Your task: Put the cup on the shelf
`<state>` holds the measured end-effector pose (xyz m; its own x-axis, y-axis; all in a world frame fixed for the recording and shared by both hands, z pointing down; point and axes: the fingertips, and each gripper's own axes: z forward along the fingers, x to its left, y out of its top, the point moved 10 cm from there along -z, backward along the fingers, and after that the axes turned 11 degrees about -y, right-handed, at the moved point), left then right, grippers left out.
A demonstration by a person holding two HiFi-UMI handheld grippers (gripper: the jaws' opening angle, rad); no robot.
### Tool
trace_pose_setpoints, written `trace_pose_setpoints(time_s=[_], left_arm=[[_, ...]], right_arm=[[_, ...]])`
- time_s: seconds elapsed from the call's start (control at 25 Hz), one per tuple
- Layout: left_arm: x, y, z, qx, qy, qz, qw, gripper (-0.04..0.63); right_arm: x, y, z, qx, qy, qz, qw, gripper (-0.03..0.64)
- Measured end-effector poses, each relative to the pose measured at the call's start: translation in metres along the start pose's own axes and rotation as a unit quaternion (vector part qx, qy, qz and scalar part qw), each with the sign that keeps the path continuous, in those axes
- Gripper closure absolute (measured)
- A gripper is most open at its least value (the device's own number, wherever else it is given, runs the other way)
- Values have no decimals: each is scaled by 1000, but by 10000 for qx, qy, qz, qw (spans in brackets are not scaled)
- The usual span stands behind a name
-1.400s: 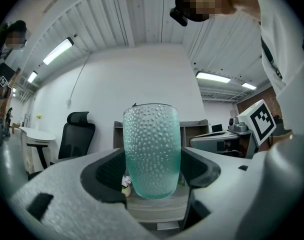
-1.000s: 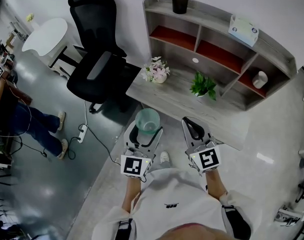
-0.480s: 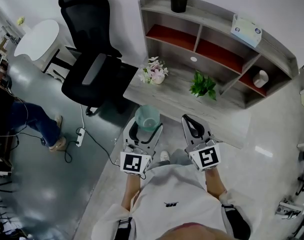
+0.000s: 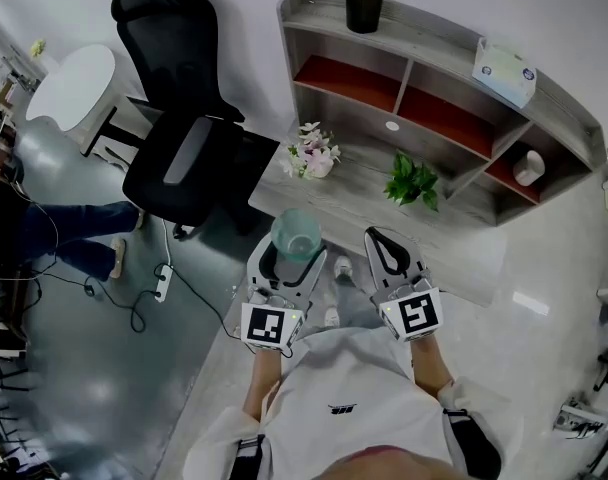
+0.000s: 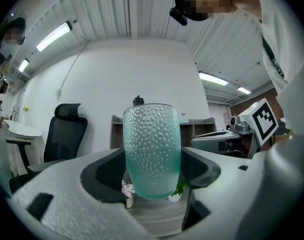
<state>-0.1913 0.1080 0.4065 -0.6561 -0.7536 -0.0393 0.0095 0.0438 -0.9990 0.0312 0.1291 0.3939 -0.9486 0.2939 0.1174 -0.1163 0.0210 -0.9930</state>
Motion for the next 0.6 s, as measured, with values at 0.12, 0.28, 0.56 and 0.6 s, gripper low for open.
trace_pose_setpoints(time_s=[0.12,0.28,0.56,0.6], left_arm=[[9,-2,8,0,-25,-5,10000,241],[21,-5,18,-49,-24,20,10000,241],[44,-7,42,19,-71,9,10000,241],[48,-8,46,22,-78,14,10000,241]], right_arm=[[-4,-1,11,-21,-29,-22,10000,586],[-7,-3,26,-45,-34,-18,10000,586],[-19,-6,55,-31,-86,24,10000,586],[-21,-6,59,-41,-90,27,9999,586]])
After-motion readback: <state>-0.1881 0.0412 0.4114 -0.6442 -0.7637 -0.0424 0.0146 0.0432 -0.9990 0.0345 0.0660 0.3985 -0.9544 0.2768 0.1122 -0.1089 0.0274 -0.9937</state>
